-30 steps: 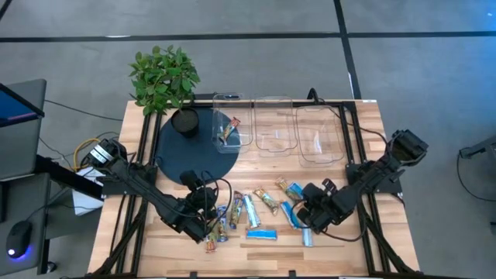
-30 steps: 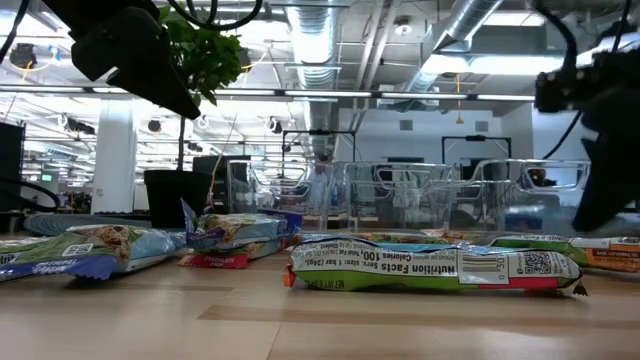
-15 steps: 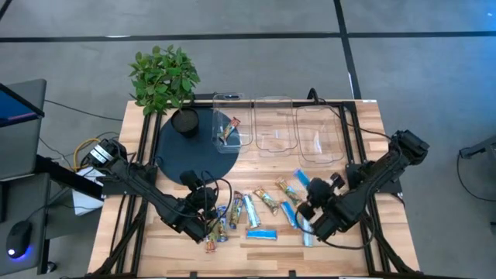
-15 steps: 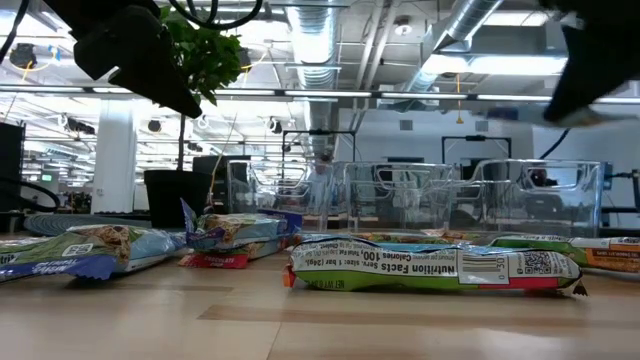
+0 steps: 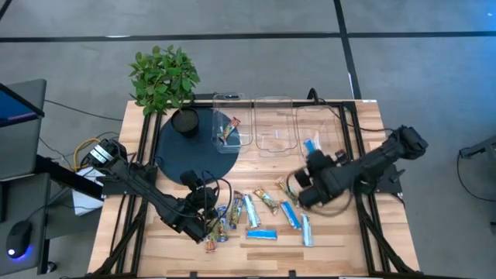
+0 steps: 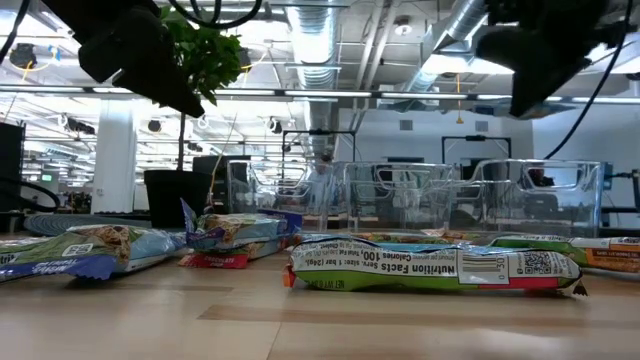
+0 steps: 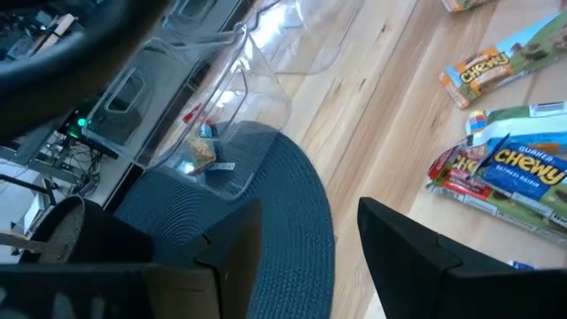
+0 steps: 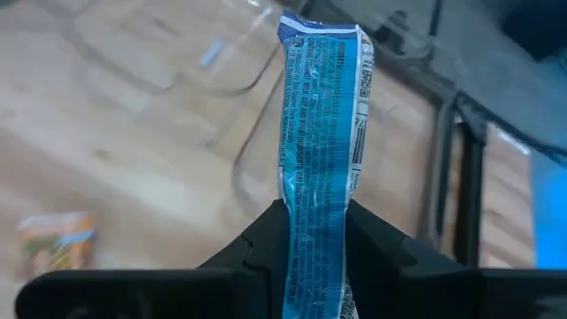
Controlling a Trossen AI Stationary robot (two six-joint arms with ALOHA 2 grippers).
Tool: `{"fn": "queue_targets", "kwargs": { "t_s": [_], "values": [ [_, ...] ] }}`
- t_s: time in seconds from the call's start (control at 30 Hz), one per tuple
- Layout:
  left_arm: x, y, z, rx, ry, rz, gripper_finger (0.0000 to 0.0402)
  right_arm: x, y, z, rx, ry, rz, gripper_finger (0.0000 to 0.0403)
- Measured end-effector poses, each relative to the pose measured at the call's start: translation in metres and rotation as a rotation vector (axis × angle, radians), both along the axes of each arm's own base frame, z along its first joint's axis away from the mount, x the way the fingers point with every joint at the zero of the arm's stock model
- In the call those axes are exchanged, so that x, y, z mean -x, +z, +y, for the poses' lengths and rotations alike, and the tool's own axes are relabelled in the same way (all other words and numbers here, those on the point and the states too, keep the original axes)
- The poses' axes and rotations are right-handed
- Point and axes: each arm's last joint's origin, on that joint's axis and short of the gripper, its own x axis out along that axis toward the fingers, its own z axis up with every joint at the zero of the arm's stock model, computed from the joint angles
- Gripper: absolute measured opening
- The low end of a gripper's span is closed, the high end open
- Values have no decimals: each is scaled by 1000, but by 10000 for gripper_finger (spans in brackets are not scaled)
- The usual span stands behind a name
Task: Pick and place Granola Bars by type
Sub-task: Put the blue granola bar into the middle transparent bin
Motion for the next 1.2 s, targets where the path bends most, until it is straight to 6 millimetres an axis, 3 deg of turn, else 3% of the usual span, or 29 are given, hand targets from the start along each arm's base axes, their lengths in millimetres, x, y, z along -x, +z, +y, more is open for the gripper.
{"fn": "queue_targets", "kwargs": {
  "t_s": [0.27, 0.5, 0.7, 0.93, 1.2],
  "values": [
    [5, -12, 3, -2, 1, 17, 183, -21, -2, -50, 48, -61, 16, 81],
    [7, -15, 5, -3, 5, 26, 183, -58, -3, -85, 39, 69, -99, 81],
    [7, -15, 5, -6, 5, 25, 183, -88, 8, -122, 27, 201, -268, 81],
    [7, -15, 5, -6, 5, 24, 183, -98, 8, -174, -102, 227, -435, 81],
    [7, -15, 5, -8, 5, 24, 183, -102, -23, -212, -286, 182, -469, 81]
  ]
}}
